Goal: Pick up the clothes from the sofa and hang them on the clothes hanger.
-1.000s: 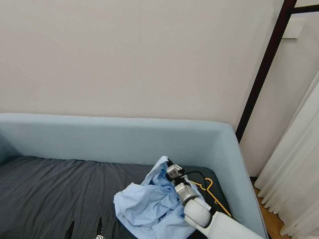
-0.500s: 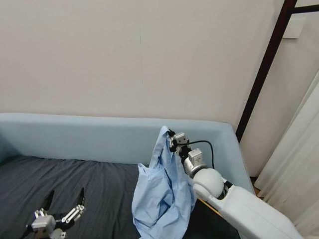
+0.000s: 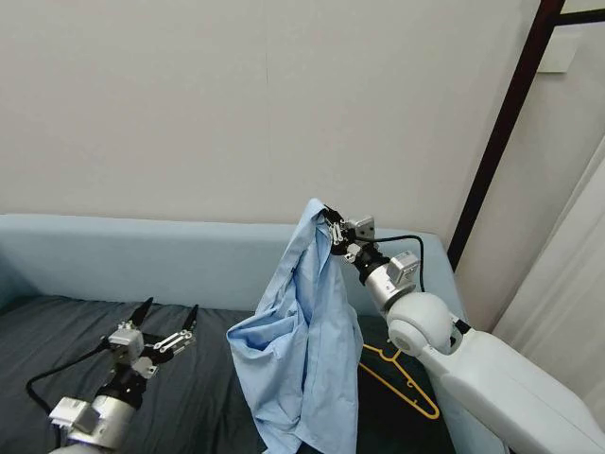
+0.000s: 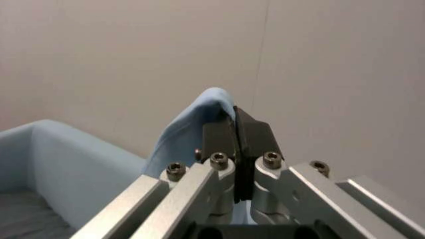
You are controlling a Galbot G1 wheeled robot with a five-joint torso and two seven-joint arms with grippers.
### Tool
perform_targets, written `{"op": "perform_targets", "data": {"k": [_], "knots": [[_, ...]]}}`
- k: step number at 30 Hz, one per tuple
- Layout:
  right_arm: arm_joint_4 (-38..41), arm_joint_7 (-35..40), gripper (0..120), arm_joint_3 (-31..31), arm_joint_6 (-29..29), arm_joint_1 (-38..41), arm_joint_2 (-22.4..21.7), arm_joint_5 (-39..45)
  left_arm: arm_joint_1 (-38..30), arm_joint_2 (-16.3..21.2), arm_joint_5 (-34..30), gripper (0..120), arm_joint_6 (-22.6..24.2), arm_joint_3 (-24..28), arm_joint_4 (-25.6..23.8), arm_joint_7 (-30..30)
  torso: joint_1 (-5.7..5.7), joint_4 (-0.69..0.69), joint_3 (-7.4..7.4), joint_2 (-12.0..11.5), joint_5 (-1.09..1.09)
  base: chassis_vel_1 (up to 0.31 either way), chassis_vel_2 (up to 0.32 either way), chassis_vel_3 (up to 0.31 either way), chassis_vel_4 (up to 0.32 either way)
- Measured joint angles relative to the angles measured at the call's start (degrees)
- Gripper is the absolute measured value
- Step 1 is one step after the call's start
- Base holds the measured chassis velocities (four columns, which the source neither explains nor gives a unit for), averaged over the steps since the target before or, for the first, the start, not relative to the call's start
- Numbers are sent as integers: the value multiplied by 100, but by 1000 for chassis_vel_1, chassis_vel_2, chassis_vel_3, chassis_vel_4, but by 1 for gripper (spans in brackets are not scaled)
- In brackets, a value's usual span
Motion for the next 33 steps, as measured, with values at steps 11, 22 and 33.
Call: {"op": "perform_targets", "data": {"k": [11,22,33], "knots": [[96,-288,0,-198,171,367,169,183,-1141,625,-833,100,-54,646,1371,1604,-1,1,-1,0,-4,0,0,0,0],[342,-286,0,34,158,31,-75,148,-3779,269,-1130,97,-179,2856,3009,3810,0,0,0,0,-2,0,0,0,0],[302,-276,0,107,137,-71,-118,84,-3935,136,-916,92,-246,3001,3389,5039,-1,4,-1,0,-2,0,0,0,0]]}}
